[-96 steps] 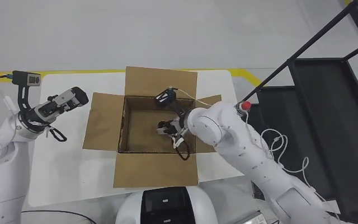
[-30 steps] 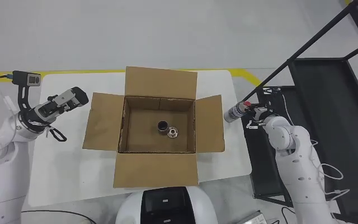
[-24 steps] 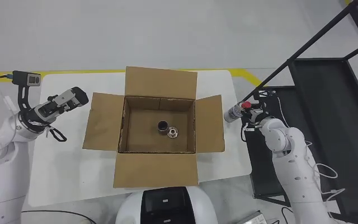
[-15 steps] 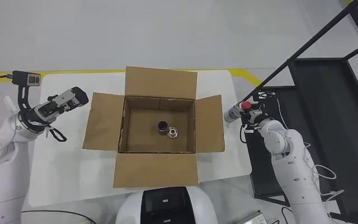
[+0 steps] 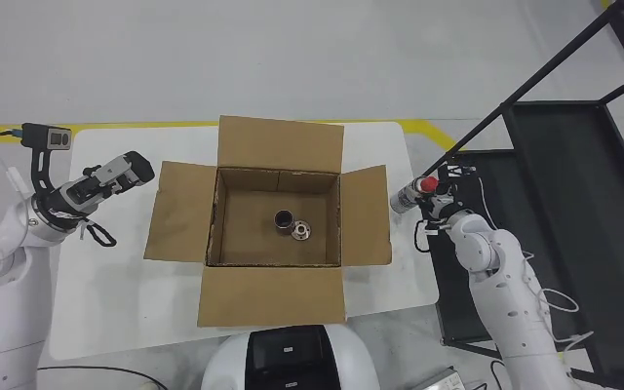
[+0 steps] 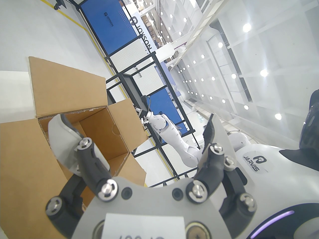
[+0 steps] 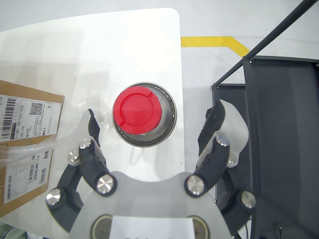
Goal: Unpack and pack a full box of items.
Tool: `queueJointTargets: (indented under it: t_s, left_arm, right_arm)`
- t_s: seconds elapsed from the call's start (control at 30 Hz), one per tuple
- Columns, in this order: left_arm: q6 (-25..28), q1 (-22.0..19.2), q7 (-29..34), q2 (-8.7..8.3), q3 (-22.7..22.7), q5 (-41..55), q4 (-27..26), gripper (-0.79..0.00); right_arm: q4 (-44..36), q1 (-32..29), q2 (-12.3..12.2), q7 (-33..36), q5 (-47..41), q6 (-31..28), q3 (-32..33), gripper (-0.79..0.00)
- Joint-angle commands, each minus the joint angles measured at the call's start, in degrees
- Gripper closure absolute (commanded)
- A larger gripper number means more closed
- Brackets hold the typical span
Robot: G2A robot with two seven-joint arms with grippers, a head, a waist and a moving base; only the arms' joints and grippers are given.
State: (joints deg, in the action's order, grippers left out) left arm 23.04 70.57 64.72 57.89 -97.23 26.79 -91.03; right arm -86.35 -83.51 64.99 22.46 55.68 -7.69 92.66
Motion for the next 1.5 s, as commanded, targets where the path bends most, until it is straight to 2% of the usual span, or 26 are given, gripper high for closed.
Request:
queueJointTargets:
  t_s: [0.0, 0.2, 0.5, 0.73, 1.0, 1.03, 1.07, 1.1, 1.47]
  left_arm:
    - [0.00, 0.00, 0.00, 0.00, 0.00, 0.00, 0.00, -0.785]
    - [0.00, 0.00, 0.00, 0.00, 0.00, 0.00, 0.00, -0.785]
    - [0.00, 0.00, 0.00, 0.00, 0.00, 0.00, 0.00, -0.785]
    - [0.00, 0.00, 0.00, 0.00, 0.00, 0.00, 0.00, -0.785]
    - [0.00, 0.00, 0.00, 0.00, 0.00, 0.00, 0.00, -0.785]
    - [0.00, 0.00, 0.00, 0.00, 0.00, 0.00, 0.00, -0.785]
    - [0.00, 0.00, 0.00, 0.00, 0.00, 0.00, 0.00, -0.785]
    - [0.00, 0.00, 0.00, 0.00, 0.00, 0.00, 0.00, -0.785]
    - [0.00, 0.00, 0.00, 0.00, 0.00, 0.00, 0.00, -0.785]
  right_arm:
    - [1.13, -0.03, 0.09, -3.09, 0.10, -0.47, -0.18, -0.785]
    - [5.59, 0.45, 0.62, -11.54, 1.29, 1.01, -1.85, -0.785]
    - [13.13, 4.35, 1.25, -15.05, 0.73, -1.87, -5.09, -0.785]
    - [16.91, 6.71, 1.81, -18.48, 4.18, 1.11, -7.73, -0.785]
    - [19.55, 8.51, 2.22, -19.77, 3.73, 1.24, -8.68, -0.785]
    - [19.71, 8.60, 2.26, -19.89, 3.72, 1.27, -8.73, -0.656]
    - [19.77, 8.64, 2.27, -20.08, 3.73, 1.36, -8.69, -0.188]
    - [19.95, 8.66, 2.29, -20.22, 3.64, 1.44, -8.64, 0.000]
    - [20.22, 8.26, 2.39, -21.19, 3.69, 1.48, -8.29, 0.000]
